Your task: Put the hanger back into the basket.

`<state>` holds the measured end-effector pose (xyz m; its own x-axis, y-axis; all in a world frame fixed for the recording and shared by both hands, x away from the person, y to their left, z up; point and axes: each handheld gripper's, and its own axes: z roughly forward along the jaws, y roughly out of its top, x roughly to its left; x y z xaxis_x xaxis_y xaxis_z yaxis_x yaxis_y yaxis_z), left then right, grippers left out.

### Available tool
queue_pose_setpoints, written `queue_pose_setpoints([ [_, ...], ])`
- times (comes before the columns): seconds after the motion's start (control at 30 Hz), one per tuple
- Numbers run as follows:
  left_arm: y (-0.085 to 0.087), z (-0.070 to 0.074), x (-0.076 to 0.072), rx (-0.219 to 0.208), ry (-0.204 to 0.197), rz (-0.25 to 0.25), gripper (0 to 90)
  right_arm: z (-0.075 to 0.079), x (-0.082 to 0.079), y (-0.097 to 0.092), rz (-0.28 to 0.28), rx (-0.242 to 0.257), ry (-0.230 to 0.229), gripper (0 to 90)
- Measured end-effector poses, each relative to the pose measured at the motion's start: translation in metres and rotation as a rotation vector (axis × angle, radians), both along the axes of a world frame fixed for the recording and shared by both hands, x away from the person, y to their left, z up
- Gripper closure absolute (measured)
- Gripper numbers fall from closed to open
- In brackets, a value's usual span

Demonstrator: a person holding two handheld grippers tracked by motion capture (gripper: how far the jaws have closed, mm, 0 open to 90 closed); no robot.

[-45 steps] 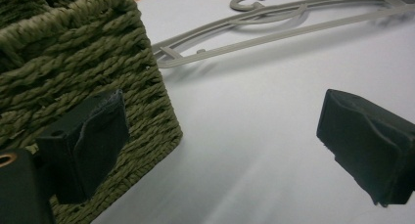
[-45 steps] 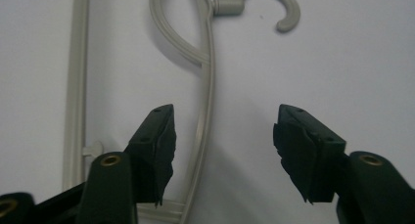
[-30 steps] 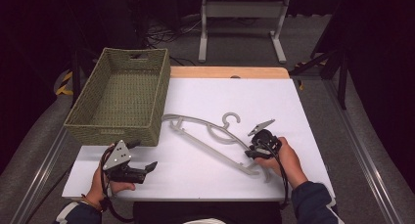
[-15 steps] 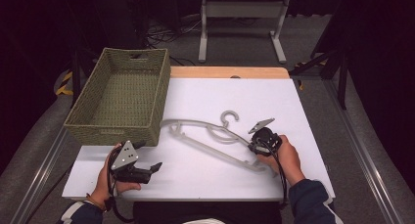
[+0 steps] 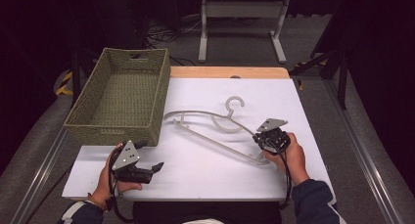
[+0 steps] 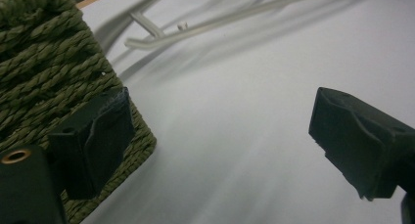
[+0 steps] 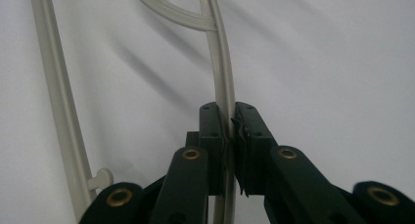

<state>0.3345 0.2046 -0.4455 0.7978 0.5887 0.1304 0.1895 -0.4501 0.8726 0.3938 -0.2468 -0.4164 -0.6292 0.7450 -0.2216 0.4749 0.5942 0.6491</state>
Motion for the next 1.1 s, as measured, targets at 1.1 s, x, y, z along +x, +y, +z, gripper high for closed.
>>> queue_pose_setpoints([
  [1.1, 0.02, 0.028, -0.023, -0.054, -0.17, 0.061, 11.2, 0.039, -0.037, -0.02, 0.153, 0.145, -0.216, 83.1],
])
